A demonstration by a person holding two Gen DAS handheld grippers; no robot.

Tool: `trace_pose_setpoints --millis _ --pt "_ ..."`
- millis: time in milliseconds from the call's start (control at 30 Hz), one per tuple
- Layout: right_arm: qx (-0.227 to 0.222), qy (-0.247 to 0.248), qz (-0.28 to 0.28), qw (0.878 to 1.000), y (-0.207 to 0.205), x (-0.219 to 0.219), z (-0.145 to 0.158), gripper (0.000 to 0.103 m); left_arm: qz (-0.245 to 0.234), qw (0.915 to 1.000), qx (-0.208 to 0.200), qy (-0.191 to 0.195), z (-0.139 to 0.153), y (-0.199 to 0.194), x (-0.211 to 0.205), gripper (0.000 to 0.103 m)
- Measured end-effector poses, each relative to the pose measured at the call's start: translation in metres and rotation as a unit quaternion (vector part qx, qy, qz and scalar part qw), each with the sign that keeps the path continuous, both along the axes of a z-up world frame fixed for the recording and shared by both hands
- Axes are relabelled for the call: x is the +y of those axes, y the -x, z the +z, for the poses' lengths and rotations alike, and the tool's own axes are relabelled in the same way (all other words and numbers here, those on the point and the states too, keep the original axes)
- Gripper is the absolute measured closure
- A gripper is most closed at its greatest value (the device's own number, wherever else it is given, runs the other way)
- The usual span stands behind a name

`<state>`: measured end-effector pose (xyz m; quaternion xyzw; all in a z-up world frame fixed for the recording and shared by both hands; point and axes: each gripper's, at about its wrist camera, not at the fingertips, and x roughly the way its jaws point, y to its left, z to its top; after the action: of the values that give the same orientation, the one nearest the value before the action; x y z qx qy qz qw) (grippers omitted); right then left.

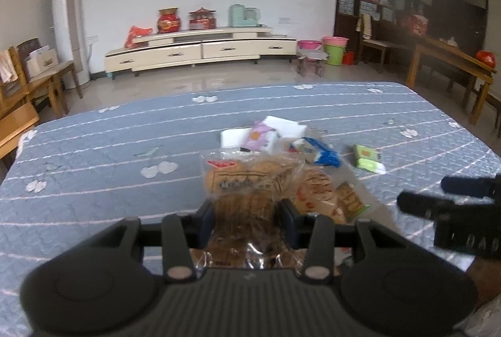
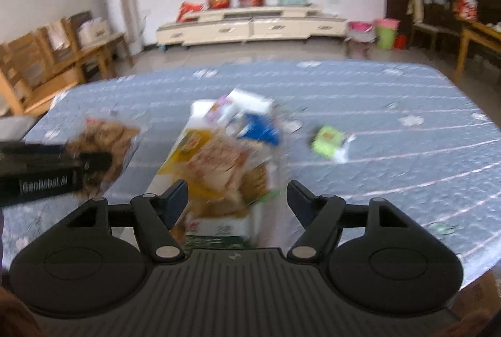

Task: Organize snacks
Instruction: 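Carry the cracker bag and green pack over the white paper with both grippers, then lower both packs onto the snack pile and open both grippers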

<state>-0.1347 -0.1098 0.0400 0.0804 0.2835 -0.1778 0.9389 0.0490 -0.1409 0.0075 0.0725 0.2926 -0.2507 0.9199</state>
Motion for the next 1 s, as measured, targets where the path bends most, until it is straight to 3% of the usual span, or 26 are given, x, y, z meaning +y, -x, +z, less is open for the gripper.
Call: trace_pose_setpoints --millis 167,400,467,700,900,1000 --pt "-0.008 0.02 -0.036 0.999 0.012 -0.015 0.008 0.015 -0.029 0.9996 0.005 -0.001 -0.001 0.003 -0.024 0.06" --pt "-0.011 0.016 -0.043 0.999 0.015 -0.019 0.004 0.015 -0.074 0.9966 0.031 0.017 -0.009 -0.001 -0.052 0.057" --pt "-0.012 0.016 -0.045 0.999 0.015 -0.019 0.002 0.015 -0.079 0.9962 0.032 0.014 -0.011 -0.002 -0.057 0.037" --pt "-0.015 0.02 -0.039 0.999 0.02 -0.011 0.004 0.015 -0.034 0.9992 0.019 0.006 -0.001 0.009 -0.04 0.03" --pt "-0.01 0.018 -0.02 1.0 0.027 0.001 0.004 0.006 0.044 0.9989 -0.009 -0.015 0.015 0.041 -0.008 0.002" --pt "0.001 0.019 -0.005 1.0 0.031 0.011 0.0 0.0 0.071 0.9973 -0.006 -0.017 0.018 0.055 0.006 0.001"
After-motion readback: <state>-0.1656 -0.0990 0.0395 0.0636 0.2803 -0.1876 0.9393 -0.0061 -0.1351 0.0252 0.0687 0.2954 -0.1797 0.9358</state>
